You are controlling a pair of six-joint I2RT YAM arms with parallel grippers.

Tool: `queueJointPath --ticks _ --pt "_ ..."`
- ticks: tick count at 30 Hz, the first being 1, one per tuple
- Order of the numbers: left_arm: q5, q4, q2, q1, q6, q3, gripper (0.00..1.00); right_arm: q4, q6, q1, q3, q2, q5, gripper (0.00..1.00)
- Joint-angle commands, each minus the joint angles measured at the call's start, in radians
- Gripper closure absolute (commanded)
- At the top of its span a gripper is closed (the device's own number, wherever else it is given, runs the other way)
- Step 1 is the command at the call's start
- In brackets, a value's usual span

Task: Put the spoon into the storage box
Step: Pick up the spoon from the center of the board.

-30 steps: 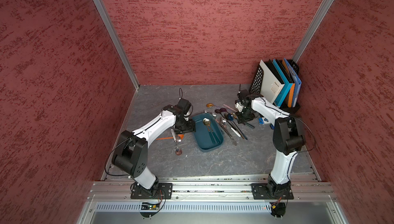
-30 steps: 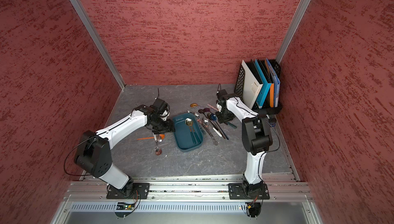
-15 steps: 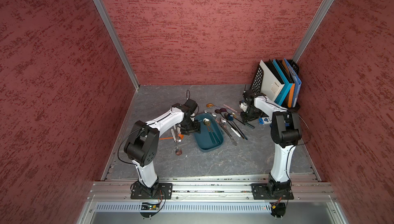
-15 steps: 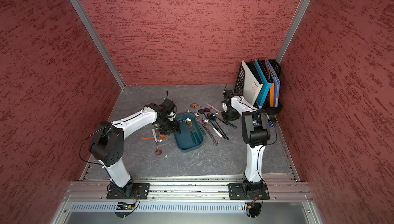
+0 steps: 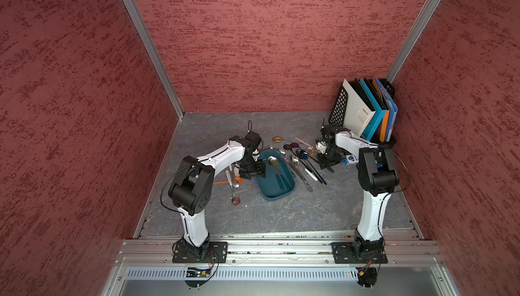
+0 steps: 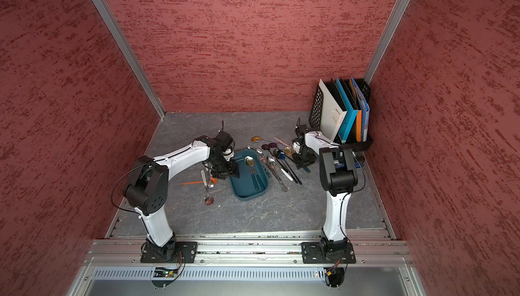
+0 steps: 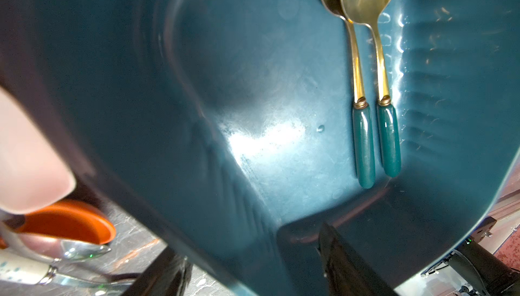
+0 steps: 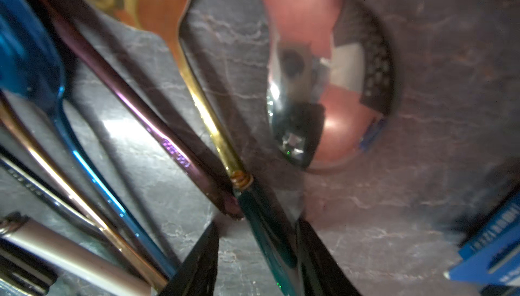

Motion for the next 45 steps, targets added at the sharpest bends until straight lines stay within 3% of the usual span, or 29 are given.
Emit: queueJointPath --ticks 1,14,28,37,45 --pt "0.011 -0.007 -0.006 0.014 0.026 -0.004 0.27 -0.014 0.048 0.0 -0.069 -0.013 -0.067 0.55" --pt "-0.018 -0.034 0.003 0.038 0.078 -0.011 0.32 -0.039 0.108 0.026 -0.173 -0.092 -0.169 0.64" --pt "-0.119 -0.08 0.081 0.055 0.151 0.079 0.57 -0.068 0.154 0.087 -0.246 -0.128 -0.176 0.7" --pt "-0.134 -0.087 0.089 0.054 0.163 0.118 0.57 -0.076 0.169 0.098 -0.257 -0.118 -0.126 0.79" --pt "-0.113 -0.085 -0.023 0.063 0.144 0.065 0.53 -0.072 0.167 0.098 -0.26 -0.144 -0.106 0.86"
